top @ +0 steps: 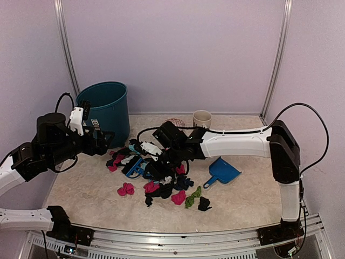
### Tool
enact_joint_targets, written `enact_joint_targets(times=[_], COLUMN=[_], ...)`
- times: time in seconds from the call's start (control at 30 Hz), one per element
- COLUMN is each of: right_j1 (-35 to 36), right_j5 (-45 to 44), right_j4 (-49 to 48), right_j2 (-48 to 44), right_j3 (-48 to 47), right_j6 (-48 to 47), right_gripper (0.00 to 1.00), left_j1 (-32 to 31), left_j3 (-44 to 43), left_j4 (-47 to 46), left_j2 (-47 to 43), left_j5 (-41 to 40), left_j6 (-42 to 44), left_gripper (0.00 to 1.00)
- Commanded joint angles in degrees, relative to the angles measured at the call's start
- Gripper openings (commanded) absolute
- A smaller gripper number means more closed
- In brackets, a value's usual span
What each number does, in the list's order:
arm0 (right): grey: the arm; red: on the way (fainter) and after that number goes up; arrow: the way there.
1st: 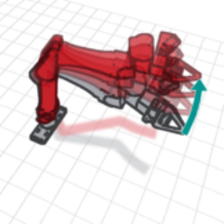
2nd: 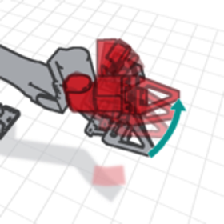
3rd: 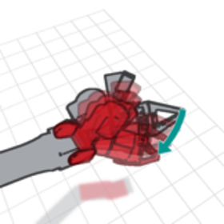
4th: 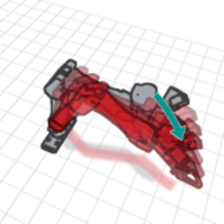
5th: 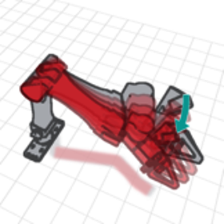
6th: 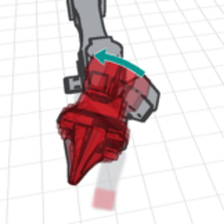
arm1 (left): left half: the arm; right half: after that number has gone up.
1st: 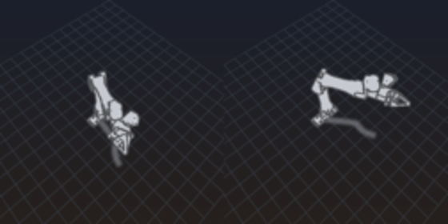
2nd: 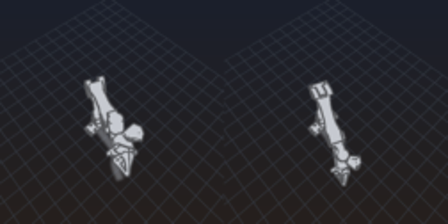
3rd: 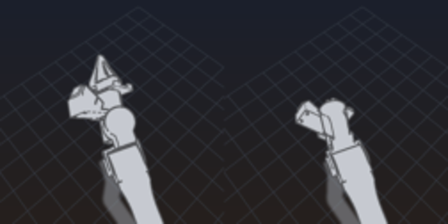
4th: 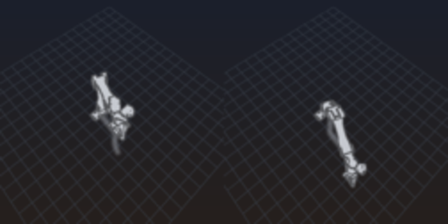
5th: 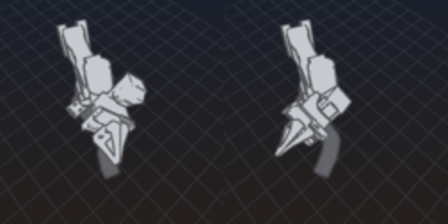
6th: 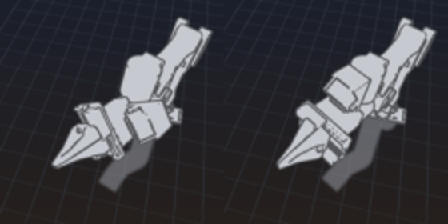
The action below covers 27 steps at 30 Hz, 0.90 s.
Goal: Sweep away the paper scraps from the table
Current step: Adjust the broom at the center of the board.
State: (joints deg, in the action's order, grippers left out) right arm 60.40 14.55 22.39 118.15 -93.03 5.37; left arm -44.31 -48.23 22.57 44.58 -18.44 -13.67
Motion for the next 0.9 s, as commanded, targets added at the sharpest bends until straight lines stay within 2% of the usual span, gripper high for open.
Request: enact_joint_targets(times=[0.0, 0.2, 0.53, 0.87], right_j1=[0.57, 0.52, 0.06, -1.87], right_j5=[3.15, 6.56, 5.48, 2.57], right_j4=[1.68, 3.41, 6.19, 5.02], right_j2=[4.88, 11.18, 17.20, 16.99], right_j3=[-5.91, -12.84, -18.80, -16.21], right_j6=[2.29, 3.70, 5.86, 8.39], right_gripper=[0.45, 0.46, 0.47, 0.50], left_j1=[0.54, 0.58, 0.63, 0.63], left_j3=[0.24, 0.33, 0.07, -0.02], left_j4=[0.48, 0.55, 0.98, 0.99], left_j2=[0.14, 0.45, 1.50, 1.74], left_j5=[-0.84, -0.99, -1.07, -1.15], left_j6=[-0.31, -0.29, -0.40, -0.48], left_gripper=[0.99, 0.99, 0.99, 0.99])
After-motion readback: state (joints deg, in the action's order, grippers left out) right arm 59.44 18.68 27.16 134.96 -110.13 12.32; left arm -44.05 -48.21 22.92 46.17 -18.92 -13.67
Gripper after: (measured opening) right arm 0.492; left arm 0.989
